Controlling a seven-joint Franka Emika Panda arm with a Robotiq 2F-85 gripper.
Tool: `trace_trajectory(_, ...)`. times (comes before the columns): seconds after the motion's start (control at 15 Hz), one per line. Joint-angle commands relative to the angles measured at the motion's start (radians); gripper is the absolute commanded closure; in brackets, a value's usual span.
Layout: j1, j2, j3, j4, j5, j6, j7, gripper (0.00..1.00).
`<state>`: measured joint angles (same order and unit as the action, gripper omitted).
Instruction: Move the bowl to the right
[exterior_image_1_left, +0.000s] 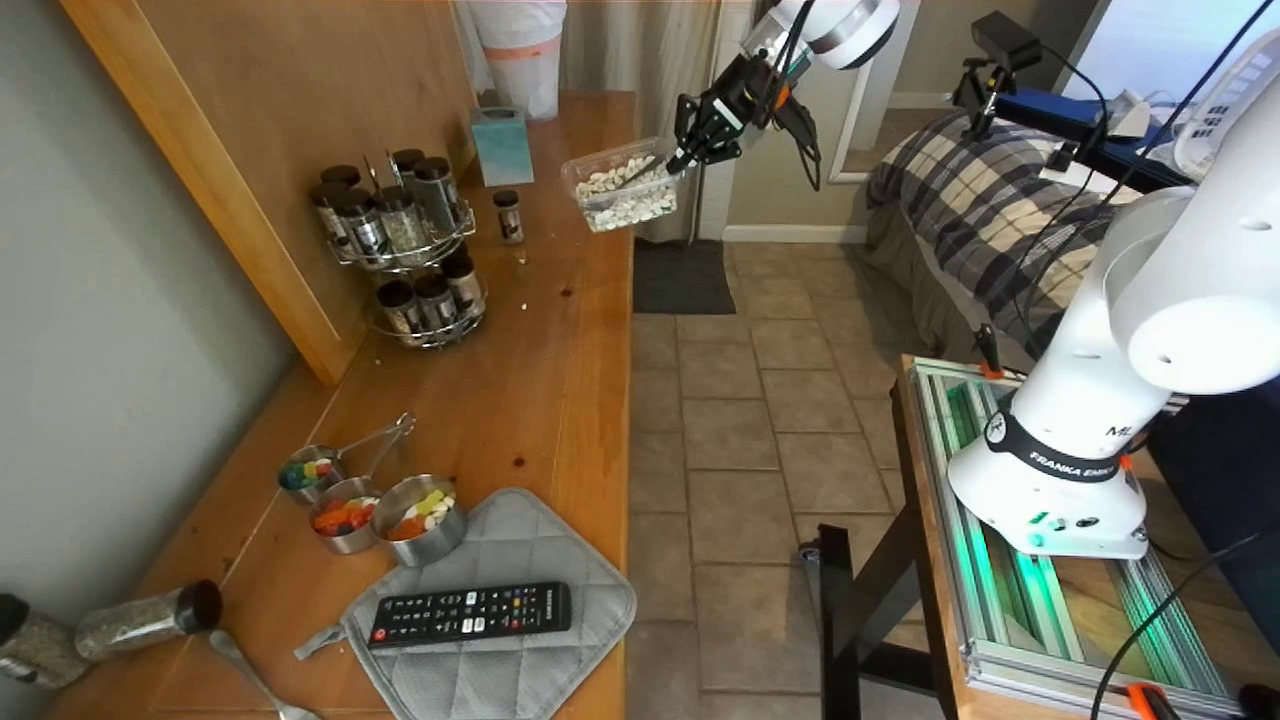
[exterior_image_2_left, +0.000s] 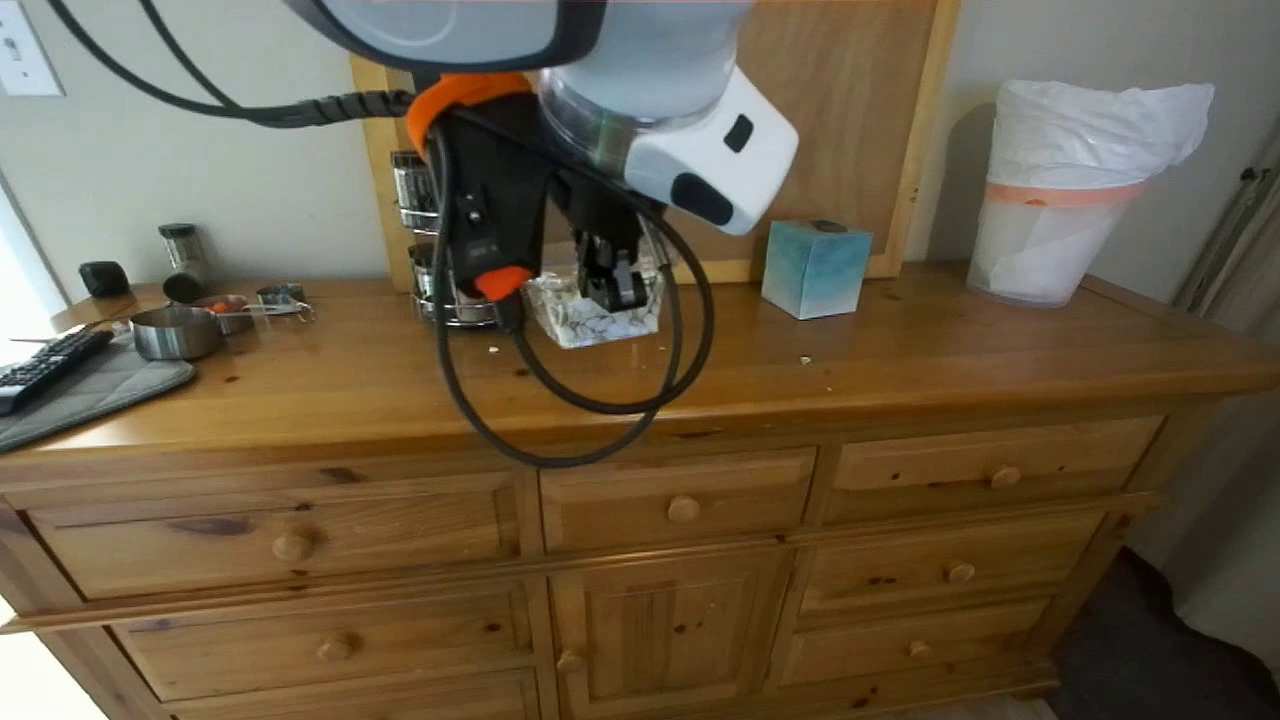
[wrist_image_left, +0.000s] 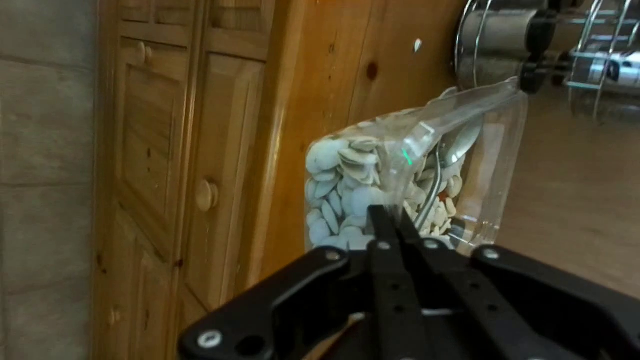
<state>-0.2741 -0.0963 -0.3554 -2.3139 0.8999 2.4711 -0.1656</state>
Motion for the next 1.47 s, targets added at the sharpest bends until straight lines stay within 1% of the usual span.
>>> trace_trajectory(0.0, -0.022, 0.101, -0.010, 0.128, 0.093, 0.019, 0.031, 0.99)
trace_trajectory(0.2, -0.049, 0.179, -0.015, 0.225, 0.139, 0.015, 0.041, 0.99)
trace_trajectory(0.53, -0.112, 0.325, -0.010, 0.391, 0.170, -0.027, 0.030, 0.99)
trace_trajectory(0.87, -0.180, 0.481, 0.010, 0.559, 0.150, -0.113, 0.068, 0.99)
trace_trajectory(1.2, -0.224, 0.629, 0.050, 0.733, 0.133, -0.153, 0.114, 0.99)
trace_trajectory(1.4, -0.238, 0.705, 0.078, 0.822, 0.126, -0.163, 0.141, 0.99)
